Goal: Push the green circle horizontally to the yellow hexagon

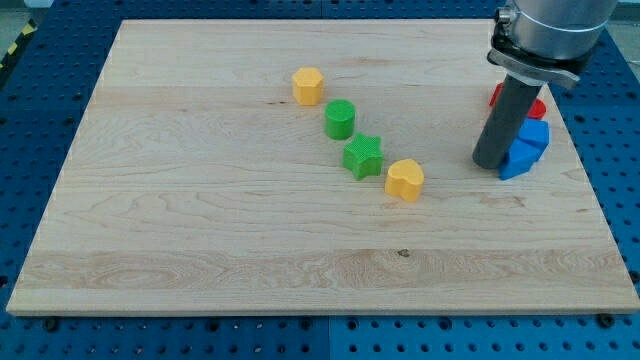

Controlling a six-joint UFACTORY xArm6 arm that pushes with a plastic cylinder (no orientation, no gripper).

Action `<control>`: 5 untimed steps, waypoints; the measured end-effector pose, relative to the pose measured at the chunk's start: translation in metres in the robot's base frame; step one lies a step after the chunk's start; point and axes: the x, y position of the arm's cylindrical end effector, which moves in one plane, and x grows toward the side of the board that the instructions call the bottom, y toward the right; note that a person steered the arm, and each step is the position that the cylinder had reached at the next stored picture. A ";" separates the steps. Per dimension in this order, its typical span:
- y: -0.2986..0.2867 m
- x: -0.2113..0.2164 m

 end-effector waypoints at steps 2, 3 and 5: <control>0.004 0.015; -0.017 0.024; -0.063 0.005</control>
